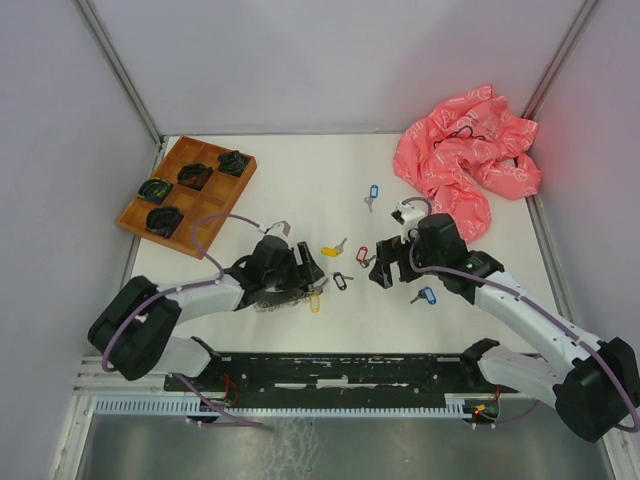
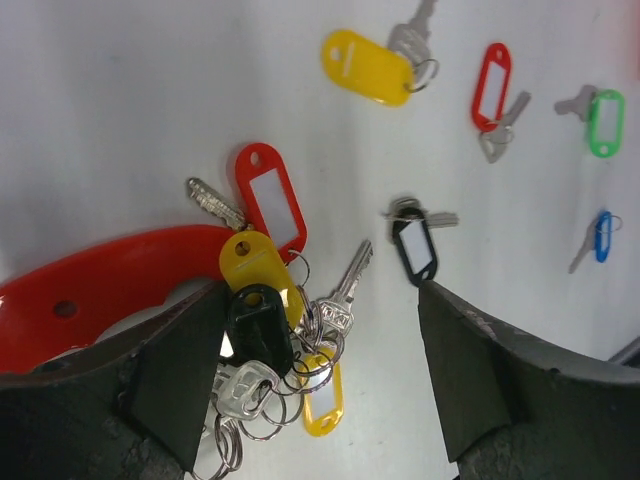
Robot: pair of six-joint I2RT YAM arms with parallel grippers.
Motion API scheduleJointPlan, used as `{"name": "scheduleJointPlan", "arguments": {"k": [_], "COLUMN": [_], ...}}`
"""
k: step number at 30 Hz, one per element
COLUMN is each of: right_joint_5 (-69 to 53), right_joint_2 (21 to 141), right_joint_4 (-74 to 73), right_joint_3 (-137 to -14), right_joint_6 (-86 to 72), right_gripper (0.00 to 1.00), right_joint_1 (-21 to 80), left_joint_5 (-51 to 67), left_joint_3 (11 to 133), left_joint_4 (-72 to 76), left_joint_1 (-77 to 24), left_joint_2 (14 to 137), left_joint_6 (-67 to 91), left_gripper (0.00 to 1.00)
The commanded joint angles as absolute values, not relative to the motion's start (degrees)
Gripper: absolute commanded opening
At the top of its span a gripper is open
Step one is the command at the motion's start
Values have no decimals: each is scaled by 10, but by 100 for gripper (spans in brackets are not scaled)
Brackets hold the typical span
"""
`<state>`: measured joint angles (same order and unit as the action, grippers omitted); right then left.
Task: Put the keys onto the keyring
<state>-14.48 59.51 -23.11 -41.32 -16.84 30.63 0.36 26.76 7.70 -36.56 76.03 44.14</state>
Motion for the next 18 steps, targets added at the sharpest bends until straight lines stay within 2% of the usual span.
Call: {"name": "scheduleJointPlan", "arguments": {"k": [1, 5, 8, 13, 18], "right_joint_5": [-133, -127, -124, -125, -83], "right_joint_2": [605, 617, 640, 702, 777], "right_joint_4": [-177, -159, -146, -106, -80], "right_joint_3": [-400, -388, -387, -393, -434], "right_joint_6": [-171, -172, -171, -176, -178], "right_gripper": [100, 100, 100, 100, 99], "right_joint_1": [325, 345, 366, 413, 476], "left_joint_5": [60, 74, 62, 17, -85], "left_joint_3": [314, 361, 376, 377, 365], "left_joint_4": [174, 187, 175, 96, 0], "left_joint_1": [-393, -398, -397, -385, -365], "left_joint_2": [845, 896, 891, 829, 746], "left_joint_6": [496, 485, 466, 421, 364], "left_gripper": [83, 79, 79, 80, 70]}}
